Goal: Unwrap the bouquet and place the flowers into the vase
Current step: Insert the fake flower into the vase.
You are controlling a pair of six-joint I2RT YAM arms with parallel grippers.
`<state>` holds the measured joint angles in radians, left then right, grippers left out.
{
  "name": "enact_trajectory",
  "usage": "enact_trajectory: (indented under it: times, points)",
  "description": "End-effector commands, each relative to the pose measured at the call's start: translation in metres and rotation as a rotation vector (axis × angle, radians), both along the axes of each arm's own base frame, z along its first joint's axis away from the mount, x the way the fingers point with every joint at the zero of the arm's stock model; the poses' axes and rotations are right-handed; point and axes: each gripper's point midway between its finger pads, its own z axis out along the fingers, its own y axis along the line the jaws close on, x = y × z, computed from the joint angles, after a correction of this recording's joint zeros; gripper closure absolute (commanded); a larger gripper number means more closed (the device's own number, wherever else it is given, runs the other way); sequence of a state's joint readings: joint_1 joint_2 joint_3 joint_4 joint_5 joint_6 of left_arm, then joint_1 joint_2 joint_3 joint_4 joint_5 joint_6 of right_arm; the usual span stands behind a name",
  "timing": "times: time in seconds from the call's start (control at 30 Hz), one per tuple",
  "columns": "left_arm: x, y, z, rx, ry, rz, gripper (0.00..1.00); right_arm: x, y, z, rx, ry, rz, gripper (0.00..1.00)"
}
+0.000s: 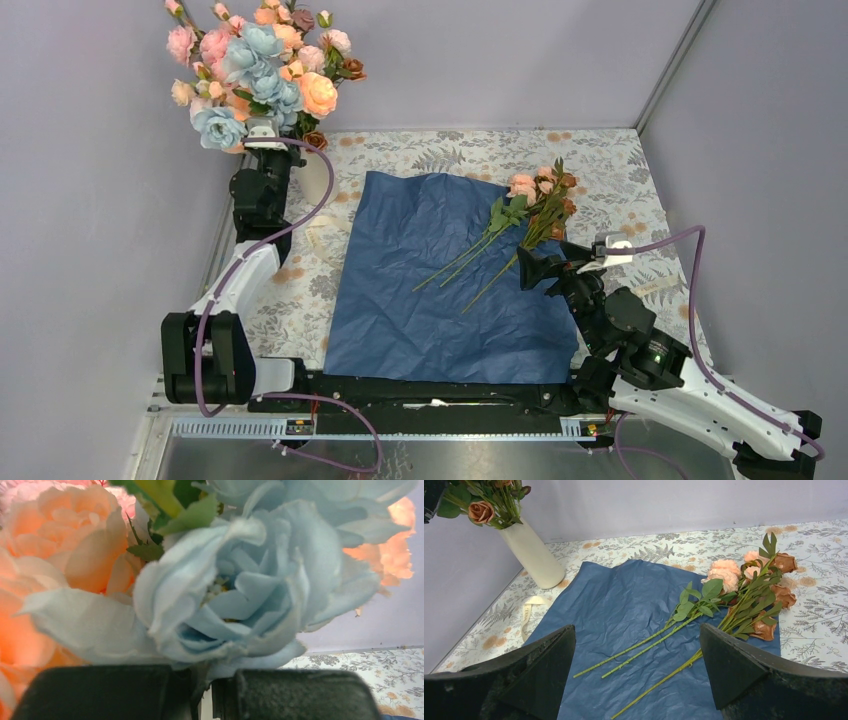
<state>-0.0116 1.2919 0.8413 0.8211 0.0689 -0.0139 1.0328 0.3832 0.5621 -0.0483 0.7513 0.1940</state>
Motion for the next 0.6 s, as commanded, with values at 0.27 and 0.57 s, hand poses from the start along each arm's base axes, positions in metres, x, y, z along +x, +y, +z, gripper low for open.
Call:
enact_trajectory:
  times: [0.27, 0.57]
  points:
    - [0.014, 0.007, -0.048, 0.018, 0.120, 0.033, 1.00, 0.002, -0.007, 0.002, 0.034, -0.002, -0.038, 0.01]
    - [0.021, 0.008, -0.067, 0.037, 0.173, 0.036, 1.00, 0.002, -0.006, 0.002, 0.035, -0.001, -0.032, 0.01]
